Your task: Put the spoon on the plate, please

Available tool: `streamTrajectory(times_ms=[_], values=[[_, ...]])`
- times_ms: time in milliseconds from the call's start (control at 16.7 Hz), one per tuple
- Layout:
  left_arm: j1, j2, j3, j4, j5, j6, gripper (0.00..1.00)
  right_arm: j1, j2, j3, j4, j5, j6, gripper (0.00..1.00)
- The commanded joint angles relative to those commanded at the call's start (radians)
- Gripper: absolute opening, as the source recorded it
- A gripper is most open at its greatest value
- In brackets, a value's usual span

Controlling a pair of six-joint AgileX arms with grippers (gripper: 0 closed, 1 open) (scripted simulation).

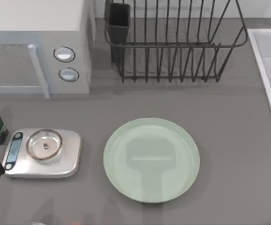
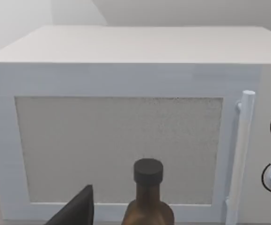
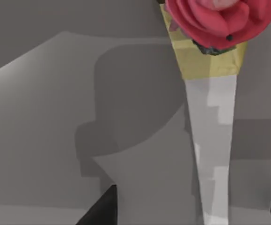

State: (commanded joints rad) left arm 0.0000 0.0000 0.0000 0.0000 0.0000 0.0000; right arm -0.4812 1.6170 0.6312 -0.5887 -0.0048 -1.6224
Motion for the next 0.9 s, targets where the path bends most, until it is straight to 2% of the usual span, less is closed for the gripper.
streamTrajectory(times_ms=[300,360,600,900], values=[[0.0,0.0,0.0,0.0,0.0,0.0,1.0,0.0,0.0,0.0,0.0,0.0,0.0,0.0],[0.0,0.0,0.0,0.0,0.0,0.0,1.0,0.004,-0.07,0.04,-0.106,0.015,0.039,0.0],[0.0,0.0,0.0,0.0,0.0,0.0,1.0,0.0,-0.095,0.091,-0.178,0.015,0.034,0.0],[0.0,0.0,0.0,0.0,0.0,0.0,1.0,-0.001,-0.177,0.23,-0.427,0.014,0.027,0.0]])
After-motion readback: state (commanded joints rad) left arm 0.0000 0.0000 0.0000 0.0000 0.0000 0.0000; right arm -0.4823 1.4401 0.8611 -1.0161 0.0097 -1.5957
